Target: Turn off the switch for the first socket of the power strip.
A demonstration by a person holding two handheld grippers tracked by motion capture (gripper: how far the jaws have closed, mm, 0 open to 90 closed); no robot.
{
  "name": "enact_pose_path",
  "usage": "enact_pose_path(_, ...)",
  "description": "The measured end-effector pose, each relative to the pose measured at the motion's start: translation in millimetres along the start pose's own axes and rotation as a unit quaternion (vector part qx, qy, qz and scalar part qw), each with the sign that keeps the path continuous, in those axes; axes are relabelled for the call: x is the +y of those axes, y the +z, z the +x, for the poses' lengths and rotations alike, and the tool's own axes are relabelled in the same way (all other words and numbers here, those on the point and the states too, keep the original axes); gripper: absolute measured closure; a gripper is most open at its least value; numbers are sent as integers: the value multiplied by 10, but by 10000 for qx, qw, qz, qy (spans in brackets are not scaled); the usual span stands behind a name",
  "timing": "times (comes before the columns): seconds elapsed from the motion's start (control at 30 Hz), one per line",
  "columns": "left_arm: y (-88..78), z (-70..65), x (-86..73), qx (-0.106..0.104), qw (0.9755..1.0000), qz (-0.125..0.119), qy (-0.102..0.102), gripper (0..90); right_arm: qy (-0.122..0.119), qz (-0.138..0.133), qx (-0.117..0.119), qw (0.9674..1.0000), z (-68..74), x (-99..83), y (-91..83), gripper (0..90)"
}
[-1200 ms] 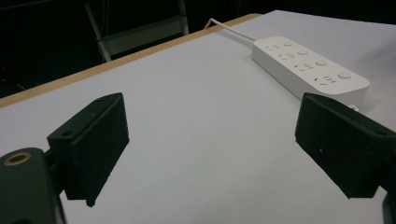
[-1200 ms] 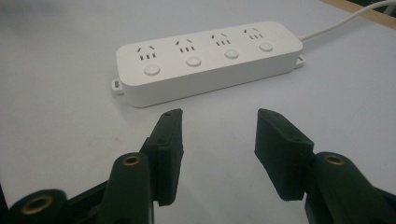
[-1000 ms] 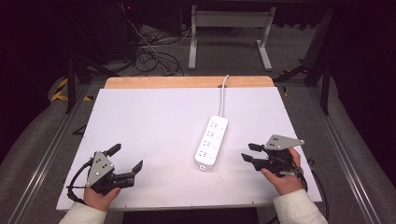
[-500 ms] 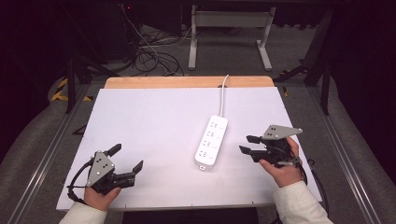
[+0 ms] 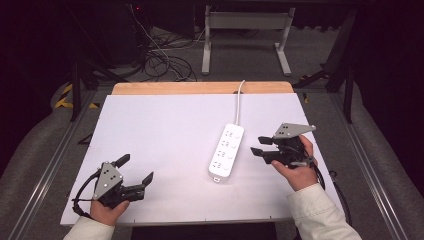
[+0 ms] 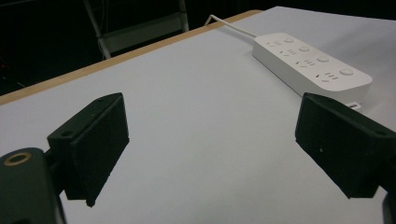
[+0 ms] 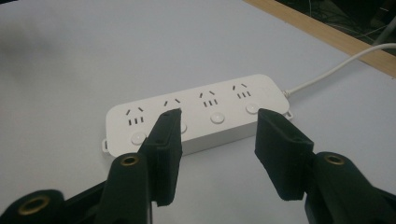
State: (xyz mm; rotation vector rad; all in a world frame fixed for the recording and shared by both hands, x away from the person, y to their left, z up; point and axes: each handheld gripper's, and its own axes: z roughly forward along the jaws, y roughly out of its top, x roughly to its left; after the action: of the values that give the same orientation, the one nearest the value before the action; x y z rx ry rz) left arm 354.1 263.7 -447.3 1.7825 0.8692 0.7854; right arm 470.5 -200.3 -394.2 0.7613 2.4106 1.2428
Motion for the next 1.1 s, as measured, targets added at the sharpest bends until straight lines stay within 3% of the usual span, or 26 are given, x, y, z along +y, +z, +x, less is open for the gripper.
enact_pose_path(0.2,-1,0,0,5,10000,-5,-1,104,-43,72,22,10000,-25,99,96,527)
enact_pose_path(0.3,-2,-2,-2,16,10000,-4,-28,104,-34,84,42,10000,-31,117,114,582)
enact_pose_path(0.33,-2,1,-2,15,10000,2,-12,104,-23,83,119,9999,-34,125,124,681)
enact_pose_path(0.5,-1,-4,-1,11,10000,24,-11,104,-63,65,124,9999,-38,160,138,799)
enact_pose_path(0.53,-1,-5,0,11,10000,20,-12,104,-123,78,65,9999,-47,183,146,899)
enact_pose_path(0.7,3,-5,1,18,10000,45,22,106,-259,232,134,9993,-100,255,200,900)
enact_pose_path(0.87,1,-9,2,24,10000,53,45,106,-152,409,247,9987,-165,345,239,900)
enact_pose_path(1.1,5,-12,1,24,10000,69,39,106,16,605,171,9980,-248,427,329,900)
